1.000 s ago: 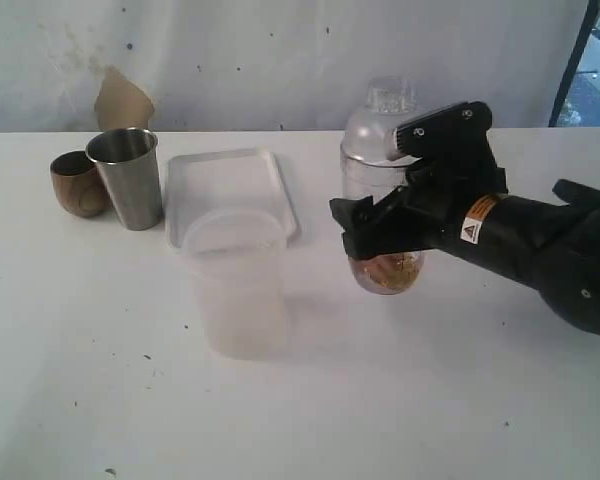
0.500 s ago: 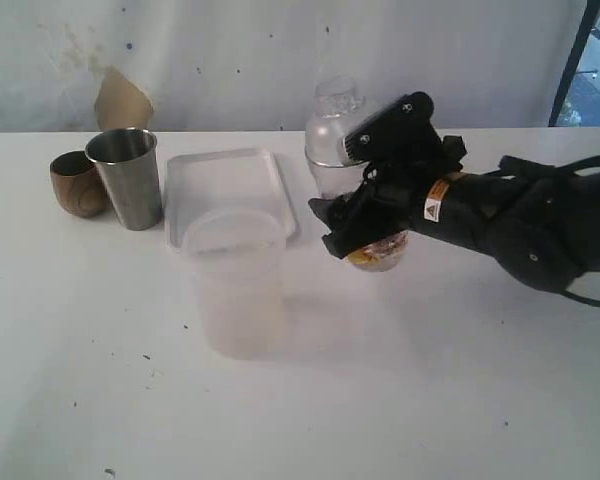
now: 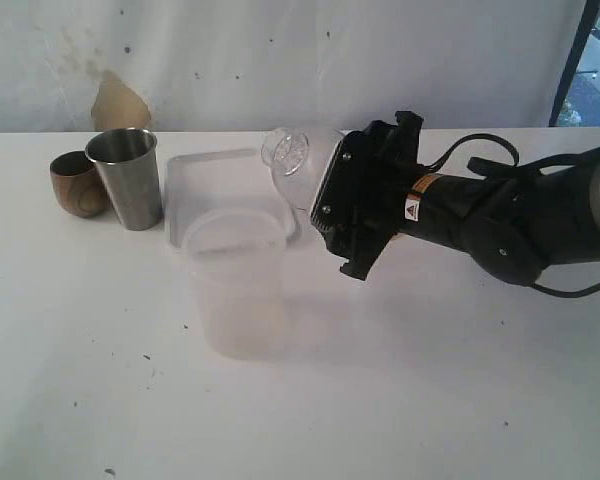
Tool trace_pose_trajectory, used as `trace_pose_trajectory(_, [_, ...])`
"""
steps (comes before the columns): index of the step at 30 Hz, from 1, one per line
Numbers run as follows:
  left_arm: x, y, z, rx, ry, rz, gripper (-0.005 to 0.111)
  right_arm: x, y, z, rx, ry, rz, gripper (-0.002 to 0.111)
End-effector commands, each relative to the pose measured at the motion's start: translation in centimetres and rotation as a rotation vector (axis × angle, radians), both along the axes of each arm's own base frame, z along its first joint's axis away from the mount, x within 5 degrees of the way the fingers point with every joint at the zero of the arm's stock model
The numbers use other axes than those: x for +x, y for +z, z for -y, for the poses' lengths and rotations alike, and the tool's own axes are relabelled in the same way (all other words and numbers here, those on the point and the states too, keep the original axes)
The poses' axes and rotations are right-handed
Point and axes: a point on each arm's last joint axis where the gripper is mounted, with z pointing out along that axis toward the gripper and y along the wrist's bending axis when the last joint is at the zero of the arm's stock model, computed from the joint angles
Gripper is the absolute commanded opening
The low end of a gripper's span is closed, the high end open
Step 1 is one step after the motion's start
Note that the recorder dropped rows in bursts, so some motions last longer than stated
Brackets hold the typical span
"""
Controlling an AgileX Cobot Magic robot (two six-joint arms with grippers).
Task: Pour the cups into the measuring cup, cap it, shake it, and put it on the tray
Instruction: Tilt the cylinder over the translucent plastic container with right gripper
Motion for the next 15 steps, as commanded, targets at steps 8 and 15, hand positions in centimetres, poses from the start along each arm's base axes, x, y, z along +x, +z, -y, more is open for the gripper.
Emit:
trace_pose_trajectory(8, [0.0, -0.1, 0.0, 0.0, -0.004, 0.002, 0.0, 0.5, 2.0, -0.6, -0.125, 0.106, 0.236, 0.0])
trace_pose_trajectory(15, [0.0, -0.1, 0.0, 0.0, -0.004, 0.002, 0.0, 0.9, 2.7, -0.7, -0.229, 0.145, 0.321, 0.0])
